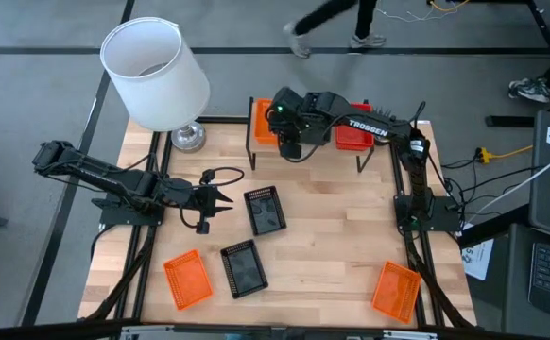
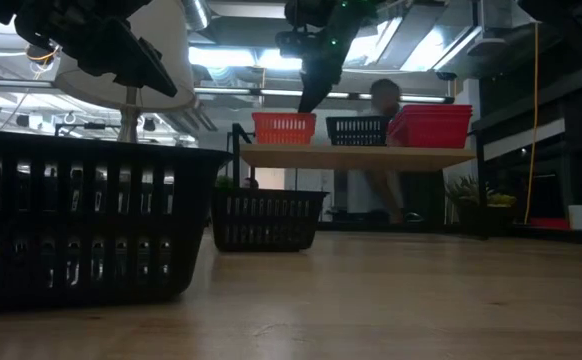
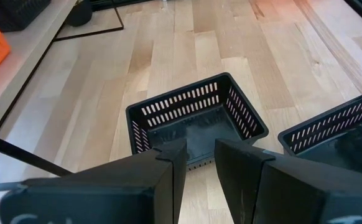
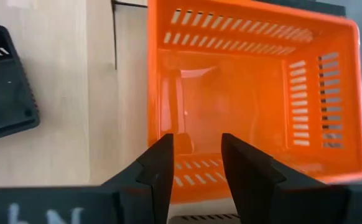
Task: Stack baskets on shelf by color
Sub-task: Adjust the orange and black basket on the shelf
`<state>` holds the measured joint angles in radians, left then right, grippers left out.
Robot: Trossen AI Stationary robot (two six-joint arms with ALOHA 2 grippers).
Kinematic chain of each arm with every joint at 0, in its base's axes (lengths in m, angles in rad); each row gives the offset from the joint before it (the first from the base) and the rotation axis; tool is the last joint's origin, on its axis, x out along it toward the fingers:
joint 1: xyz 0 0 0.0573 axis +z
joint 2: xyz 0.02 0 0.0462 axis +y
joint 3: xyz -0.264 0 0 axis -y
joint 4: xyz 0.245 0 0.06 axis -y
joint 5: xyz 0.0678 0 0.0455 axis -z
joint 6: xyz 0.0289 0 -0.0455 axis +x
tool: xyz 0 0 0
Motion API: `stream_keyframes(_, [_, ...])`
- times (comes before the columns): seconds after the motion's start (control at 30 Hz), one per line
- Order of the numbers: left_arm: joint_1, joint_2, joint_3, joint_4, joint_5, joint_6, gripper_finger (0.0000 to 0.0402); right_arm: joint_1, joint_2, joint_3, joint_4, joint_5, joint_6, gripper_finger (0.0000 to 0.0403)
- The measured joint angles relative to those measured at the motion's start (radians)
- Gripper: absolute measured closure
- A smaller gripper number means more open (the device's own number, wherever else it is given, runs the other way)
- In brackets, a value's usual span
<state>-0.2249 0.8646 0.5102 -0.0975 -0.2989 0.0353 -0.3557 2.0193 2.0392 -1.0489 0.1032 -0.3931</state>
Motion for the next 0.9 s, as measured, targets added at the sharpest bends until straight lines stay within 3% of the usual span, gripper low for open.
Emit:
stream_keyframes(0.17, [0.000,0.000,0.000,0.000,0.000,0.000,0.0325,0.002,0.000,0.000,-0.001,0.007,-0.001,0.0267])
stream_keyframes(0.33, [0.000,0.000,0.000,0.000,0.000,0.000,0.0325,0.001,0.000,0.000,-0.002,0.109,-0.005,0.0267])
stream_keyframes(0.9, [0.000,0.000,0.000,0.000,0.000,-0.002,0.0325,0.000,0.000,0.000,-0.020,0.114,-0.012,0.0267])
